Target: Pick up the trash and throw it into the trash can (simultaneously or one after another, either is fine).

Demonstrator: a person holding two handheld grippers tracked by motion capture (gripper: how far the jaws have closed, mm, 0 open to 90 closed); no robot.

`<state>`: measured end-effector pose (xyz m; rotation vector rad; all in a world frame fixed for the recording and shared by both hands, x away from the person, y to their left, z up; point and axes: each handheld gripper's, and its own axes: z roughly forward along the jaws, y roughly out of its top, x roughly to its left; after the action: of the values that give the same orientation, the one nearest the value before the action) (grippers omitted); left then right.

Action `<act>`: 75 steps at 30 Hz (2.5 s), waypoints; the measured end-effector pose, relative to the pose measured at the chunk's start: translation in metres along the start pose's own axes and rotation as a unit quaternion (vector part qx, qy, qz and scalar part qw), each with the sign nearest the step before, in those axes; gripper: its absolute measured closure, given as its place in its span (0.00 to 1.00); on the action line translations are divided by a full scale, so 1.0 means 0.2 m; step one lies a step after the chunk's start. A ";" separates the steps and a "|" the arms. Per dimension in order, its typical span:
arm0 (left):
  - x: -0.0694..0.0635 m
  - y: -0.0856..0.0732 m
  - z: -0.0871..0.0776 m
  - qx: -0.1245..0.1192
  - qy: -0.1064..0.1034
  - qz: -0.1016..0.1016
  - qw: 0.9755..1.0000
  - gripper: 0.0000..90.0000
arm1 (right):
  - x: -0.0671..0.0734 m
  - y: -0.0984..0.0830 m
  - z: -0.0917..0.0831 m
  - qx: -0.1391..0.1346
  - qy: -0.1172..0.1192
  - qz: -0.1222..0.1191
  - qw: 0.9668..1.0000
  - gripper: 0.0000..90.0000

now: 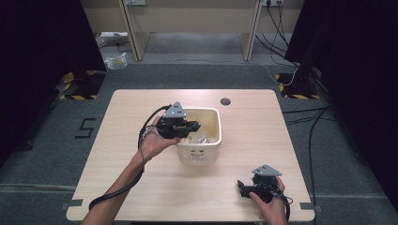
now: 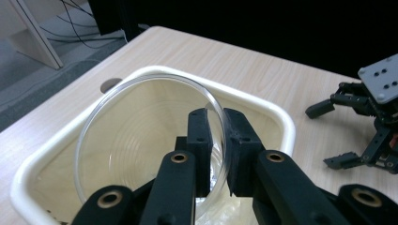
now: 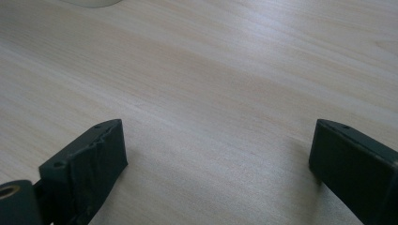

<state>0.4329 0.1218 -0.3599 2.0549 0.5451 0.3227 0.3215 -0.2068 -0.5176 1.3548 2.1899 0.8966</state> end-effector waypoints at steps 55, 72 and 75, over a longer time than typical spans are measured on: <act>0.16 -0.18 -0.31 -0.065 0.041 -0.103 0.992 0.23 | 0.00 0.00 0.00 0.001 0.000 0.000 1.000 0.05; 0.22 -0.31 -0.41 -0.070 0.067 -0.124 0.988 0.23 | 0.00 0.00 0.00 0.001 0.000 0.001 1.000 0.05; 0.22 -0.34 -0.41 -0.071 0.070 -0.127 0.987 0.23 | 0.00 0.00 0.00 0.000 0.000 0.000 1.000 0.05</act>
<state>0.4187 0.2355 -0.3748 1.8091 0.8381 0.3458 0.3216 -0.2068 -0.5176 1.3561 2.1902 0.8965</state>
